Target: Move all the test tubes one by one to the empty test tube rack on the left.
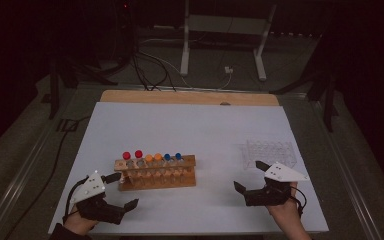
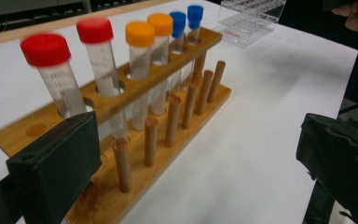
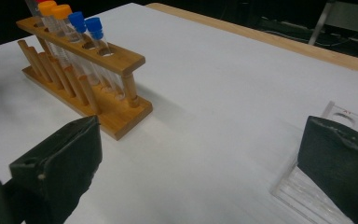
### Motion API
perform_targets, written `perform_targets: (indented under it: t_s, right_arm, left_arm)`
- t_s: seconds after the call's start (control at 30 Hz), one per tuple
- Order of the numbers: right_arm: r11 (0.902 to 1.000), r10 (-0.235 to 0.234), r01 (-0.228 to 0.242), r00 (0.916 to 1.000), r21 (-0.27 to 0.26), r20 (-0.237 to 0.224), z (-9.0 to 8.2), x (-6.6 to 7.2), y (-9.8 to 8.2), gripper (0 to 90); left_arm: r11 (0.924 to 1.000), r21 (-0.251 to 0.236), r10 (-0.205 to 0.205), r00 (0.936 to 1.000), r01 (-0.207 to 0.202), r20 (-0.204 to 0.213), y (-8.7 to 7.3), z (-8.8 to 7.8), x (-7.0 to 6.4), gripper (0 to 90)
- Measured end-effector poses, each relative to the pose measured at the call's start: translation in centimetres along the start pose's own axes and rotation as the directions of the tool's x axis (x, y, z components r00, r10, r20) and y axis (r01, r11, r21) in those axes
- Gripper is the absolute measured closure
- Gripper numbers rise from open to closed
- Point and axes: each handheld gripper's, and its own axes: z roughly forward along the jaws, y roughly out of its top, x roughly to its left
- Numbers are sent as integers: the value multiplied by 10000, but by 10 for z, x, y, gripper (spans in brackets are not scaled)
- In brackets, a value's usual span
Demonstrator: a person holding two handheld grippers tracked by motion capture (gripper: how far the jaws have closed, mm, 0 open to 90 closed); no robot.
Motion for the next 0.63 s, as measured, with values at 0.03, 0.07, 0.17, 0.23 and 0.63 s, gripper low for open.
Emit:
perform_targets:
  t_s: [0.03, 0.07, 0.17, 0.23, 0.63]
  right_arm:
    - [10000, 0, 0, 10000, -27, -1, 0, 0, 0, 0]
    - [10000, 28, -28, 10000, -26, -34, 0, 0, -1, 0]
    - [10000, 1, -1, 10000, -43, -17, 2, -1, -3, 0]
    - [10000, -22, 21, 10000, -53, -40, 2, -1, -4, 0]
    - [9999, -143, 143, 9999, -93, 7, 2, 0, -4, 0]
  left_arm:
    - [10000, 16, 50, 10000, -50, -50, -2, 1, 0, 6]
    - [10000, 40, 49, 10000, -49, -82, -5, 1, -1, 6]
    - [9999, 76, 138, 9999, -137, -32, -12, 5, -2, 6]
    - [9996, 211, 186, 9998, -188, 93, -16, 9, -4, 6]
    - [9990, 317, 303, 9992, -311, 267, -20, 16, -5, 6]
